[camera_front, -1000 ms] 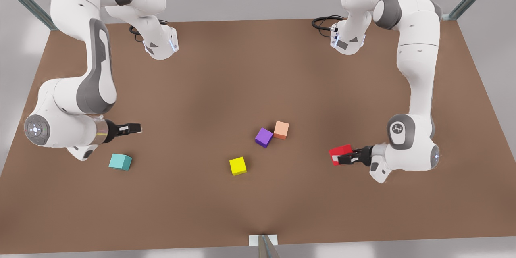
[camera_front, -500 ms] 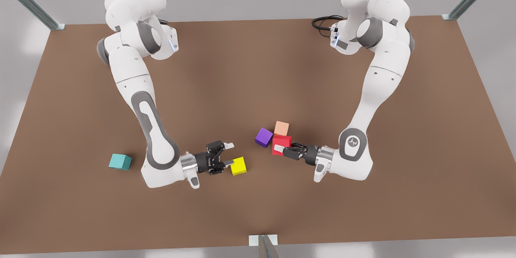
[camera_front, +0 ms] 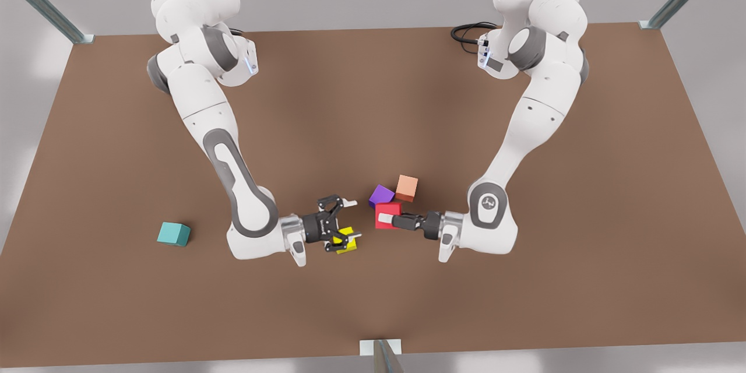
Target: Pick up red wooden cube and pass to hand red wooden cube and place in blue wooden cube
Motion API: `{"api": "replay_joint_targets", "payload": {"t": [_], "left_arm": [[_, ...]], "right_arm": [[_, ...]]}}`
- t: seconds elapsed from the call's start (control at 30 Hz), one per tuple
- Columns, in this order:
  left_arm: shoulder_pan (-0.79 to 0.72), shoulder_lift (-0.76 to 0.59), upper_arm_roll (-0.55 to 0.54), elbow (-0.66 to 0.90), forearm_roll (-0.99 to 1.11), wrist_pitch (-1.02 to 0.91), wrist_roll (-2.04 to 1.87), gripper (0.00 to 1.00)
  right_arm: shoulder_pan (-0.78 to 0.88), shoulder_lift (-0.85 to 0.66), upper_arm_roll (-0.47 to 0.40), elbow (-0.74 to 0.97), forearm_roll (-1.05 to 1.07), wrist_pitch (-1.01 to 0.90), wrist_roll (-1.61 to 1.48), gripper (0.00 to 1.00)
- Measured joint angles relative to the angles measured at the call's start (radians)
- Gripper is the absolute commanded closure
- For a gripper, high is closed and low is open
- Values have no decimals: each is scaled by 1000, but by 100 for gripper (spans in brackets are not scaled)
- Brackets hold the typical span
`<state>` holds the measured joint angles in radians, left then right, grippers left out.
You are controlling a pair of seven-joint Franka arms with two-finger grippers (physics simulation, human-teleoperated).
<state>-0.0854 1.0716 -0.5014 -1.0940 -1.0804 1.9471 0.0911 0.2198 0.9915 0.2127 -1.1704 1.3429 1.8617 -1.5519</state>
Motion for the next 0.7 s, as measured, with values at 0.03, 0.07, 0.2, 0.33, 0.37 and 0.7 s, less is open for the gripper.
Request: {"api": "replay_joint_targets", "payload": {"t": [0.03,0.07,0.2,0.33,0.37,0.7], "left_arm": [[0,0,-2,-1,-7,8,9,44],[0,0,-4,-3,-14,15,18,44],[-3,2,-5,-7,-28,35,47,44],[-3,4,-6,-11,-34,46,70,44],[-3,4,-7,-13,-35,48,74,44],[-1,1,-15,-21,-58,66,110,44]], "right_arm": [[1,0,0,0,22,9,-9,0],[1,1,0,0,42,17,-15,0],[8,0,0,0,98,39,-36,0],[23,1,0,7,124,53,-52,0],[27,1,1,8,127,55,-55,0],[38,9,26,5,141,68,-87,0]]}}
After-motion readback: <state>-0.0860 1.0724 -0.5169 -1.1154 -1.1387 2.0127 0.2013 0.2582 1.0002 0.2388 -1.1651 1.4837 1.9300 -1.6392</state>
